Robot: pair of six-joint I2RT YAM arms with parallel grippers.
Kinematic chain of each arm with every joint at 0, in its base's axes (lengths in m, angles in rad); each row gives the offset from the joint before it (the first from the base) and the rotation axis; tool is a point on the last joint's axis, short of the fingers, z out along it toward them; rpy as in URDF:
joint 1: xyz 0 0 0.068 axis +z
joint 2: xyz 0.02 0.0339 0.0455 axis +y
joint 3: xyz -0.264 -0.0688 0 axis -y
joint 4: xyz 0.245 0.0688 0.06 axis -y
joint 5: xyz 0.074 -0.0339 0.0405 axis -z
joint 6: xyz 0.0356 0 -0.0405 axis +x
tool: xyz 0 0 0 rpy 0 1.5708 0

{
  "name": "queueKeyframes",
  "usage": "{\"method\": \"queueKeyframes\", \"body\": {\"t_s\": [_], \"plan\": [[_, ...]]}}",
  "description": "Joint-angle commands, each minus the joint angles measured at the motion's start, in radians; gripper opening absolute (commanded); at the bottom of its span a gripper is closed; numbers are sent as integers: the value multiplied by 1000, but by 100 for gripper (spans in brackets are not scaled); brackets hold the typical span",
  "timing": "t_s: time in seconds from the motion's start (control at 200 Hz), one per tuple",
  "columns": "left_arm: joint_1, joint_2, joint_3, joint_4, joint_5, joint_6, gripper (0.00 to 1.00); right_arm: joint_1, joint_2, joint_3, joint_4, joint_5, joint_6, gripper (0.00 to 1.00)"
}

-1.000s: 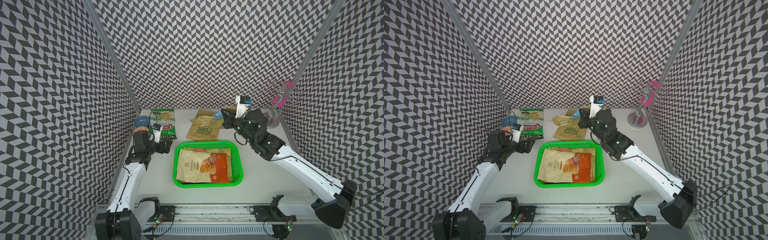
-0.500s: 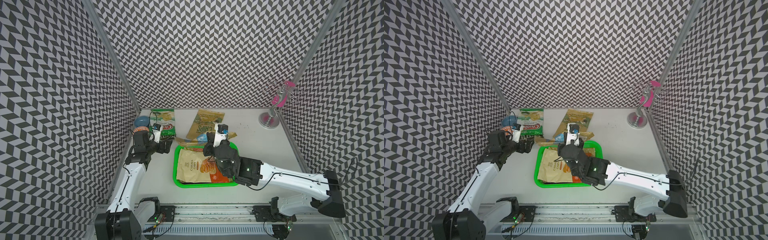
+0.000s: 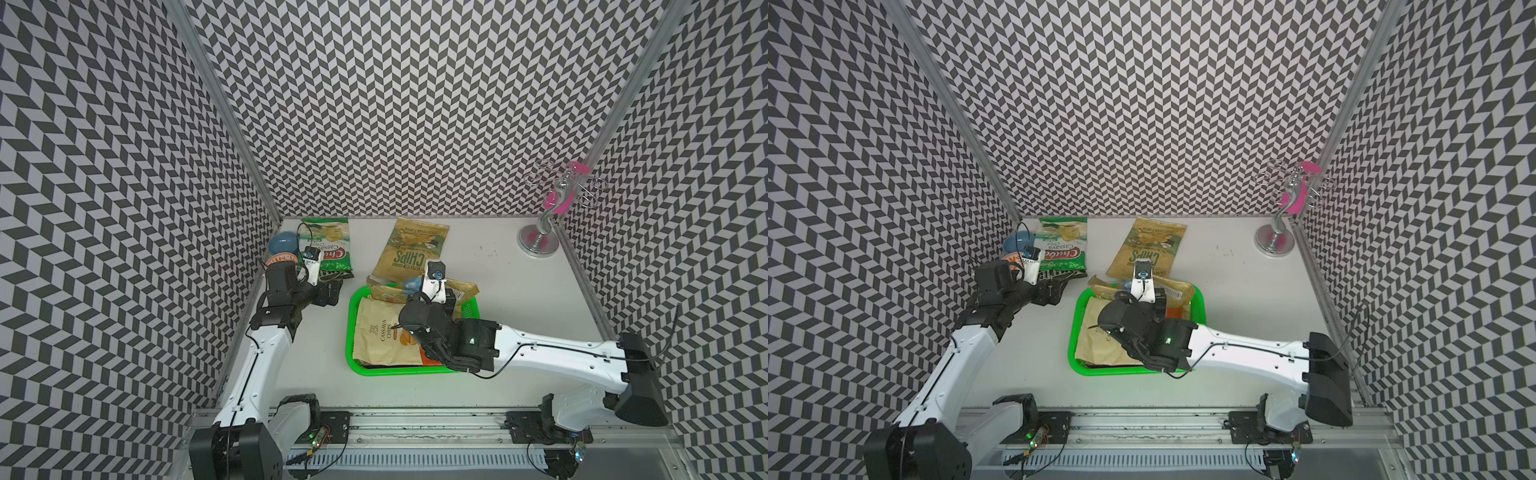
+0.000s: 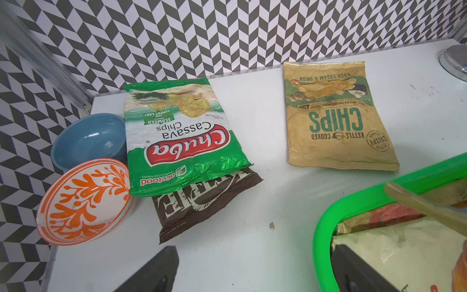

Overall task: Put the potato chips into the basket
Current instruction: Place the potato chip in the basket.

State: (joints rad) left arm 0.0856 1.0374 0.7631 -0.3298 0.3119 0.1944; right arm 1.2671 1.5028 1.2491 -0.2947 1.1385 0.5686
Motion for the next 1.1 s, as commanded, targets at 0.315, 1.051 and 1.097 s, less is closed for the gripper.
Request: {"method": "queueKeyframes", "body": {"t_s": [0.315,1.051,1.097], "plan": [[8,-31,0,22,0,-6,99,-26,35,-65,194,47,-164,0],[11,-31,0,22,6,-4,99,-95,108,-123,299,3,-305,0],[10,-31,0,22,6,-4,99,-95,106,-119,269,-10,-281,0]]}}
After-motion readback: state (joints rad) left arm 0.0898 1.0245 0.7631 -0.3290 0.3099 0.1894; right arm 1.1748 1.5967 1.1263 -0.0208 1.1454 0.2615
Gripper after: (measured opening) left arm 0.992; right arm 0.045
